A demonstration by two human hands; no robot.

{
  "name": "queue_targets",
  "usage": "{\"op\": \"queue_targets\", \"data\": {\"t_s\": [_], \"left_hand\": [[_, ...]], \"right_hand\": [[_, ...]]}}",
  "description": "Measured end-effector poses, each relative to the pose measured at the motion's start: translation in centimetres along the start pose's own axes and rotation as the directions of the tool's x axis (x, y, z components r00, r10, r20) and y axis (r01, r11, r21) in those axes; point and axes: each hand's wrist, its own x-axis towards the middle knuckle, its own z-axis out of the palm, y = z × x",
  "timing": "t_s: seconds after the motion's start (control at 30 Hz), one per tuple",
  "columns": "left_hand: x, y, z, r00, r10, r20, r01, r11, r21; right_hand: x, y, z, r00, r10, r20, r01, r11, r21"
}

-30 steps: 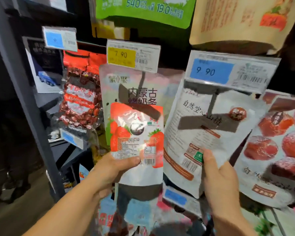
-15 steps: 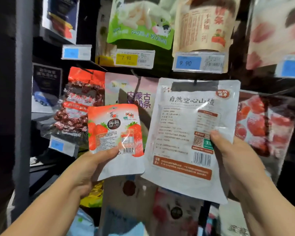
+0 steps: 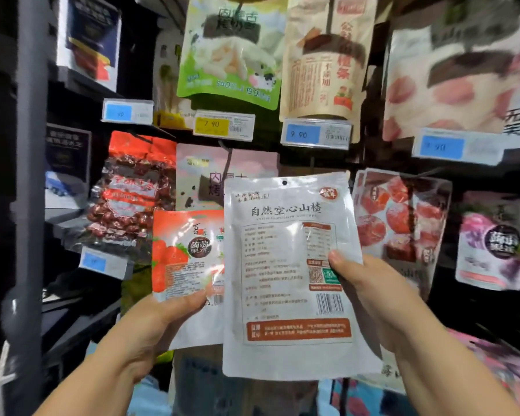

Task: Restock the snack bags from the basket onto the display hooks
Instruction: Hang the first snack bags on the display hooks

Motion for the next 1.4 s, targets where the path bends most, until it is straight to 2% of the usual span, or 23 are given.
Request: {"op": "queue_targets", "data": {"t_s": [0.17, 0.27, 0.33, 0.47, 0.6, 0.73, 0.9, 0.97, 1.07, 1.13, 1.23, 1.33, 1.4], "left_hand": [[-1.6, -3.7, 2.3, 0.994, -0.102, 0.028, 0.104, 0.991, -0.088], [-2.7, -6.7, 5.0, 0.985, -0.167, 0.039, 0.17, 0.981, -0.089], [-3.8, -8.5, 7.2, 0.971, -0.209, 0.117, 0.219, 0.973, -0.077], [-6.0, -11.3, 11.8, 0.893, -0.325, 0.311, 0.347, 0.938, -0.016], [-8.1, -13.1, 17.5, 0.851, -0.329, 0.41, 0.345, 0.938, 0.038], [-9.8, -15.5, 23.8, 0.791, -0.332, 0.513, 0.337, 0.937, 0.087], [-13.8, -17.9, 32.5, 0.626, -0.408, 0.665, 0.405, 0.898, 0.169], [-15.9, -18.6, 35.4, 0.577, -0.431, 0.693, 0.408, 0.888, 0.213], [-18.6, -19.5, 39.2, 0.489, -0.44, 0.753, 0.409, 0.878, 0.247], [-20.4, -20.2, 41.8, 0.433, -0.458, 0.776, 0.42, 0.864, 0.276], [-23.1, -20.5, 45.2, 0.393, -0.456, 0.798, 0.406, 0.865, 0.295], [-25.4, -20.5, 48.3, 0.333, -0.474, 0.815, 0.382, 0.858, 0.343], [-26.2, -20.9, 50.2, 0.325, -0.471, 0.82, 0.331, 0.869, 0.368]], "right_hand": [[-3.5, 3.7, -1.4, 0.988, 0.133, -0.082, -0.135, 0.991, -0.021], [-6.6, 5.3, -3.3, 0.972, 0.187, -0.145, -0.205, 0.971, -0.122], [-9.0, 6.1, -4.9, 0.958, 0.209, -0.198, -0.245, 0.952, -0.183], [-14.1, 7.4, -8.0, 0.919, 0.256, -0.301, -0.315, 0.935, -0.165], [-19.7, 7.5, -11.9, 0.852, 0.244, -0.463, -0.302, 0.952, -0.055], [-24.5, 6.2, -15.7, 0.754, 0.162, -0.637, -0.274, 0.958, -0.08], [-31.8, 4.4, -20.0, 0.699, 0.149, -0.699, -0.16, 0.986, 0.051], [-34.8, 3.7, -21.5, 0.684, 0.118, -0.719, -0.147, 0.989, 0.022], [-38.5, 3.7, -24.3, 0.614, 0.105, -0.783, -0.152, 0.988, 0.013], [-40.8, 3.9, -26.0, 0.527, 0.107, -0.843, -0.202, 0.979, -0.002], [-44.0, 2.6, -27.7, 0.379, 0.047, -0.924, -0.377, 0.92, -0.107], [-47.0, 0.9, -29.7, 0.304, -0.014, -0.952, -0.478, 0.863, -0.166], [-48.8, 0.2, -31.1, 0.248, -0.023, -0.968, -0.511, 0.846, -0.151]]}}
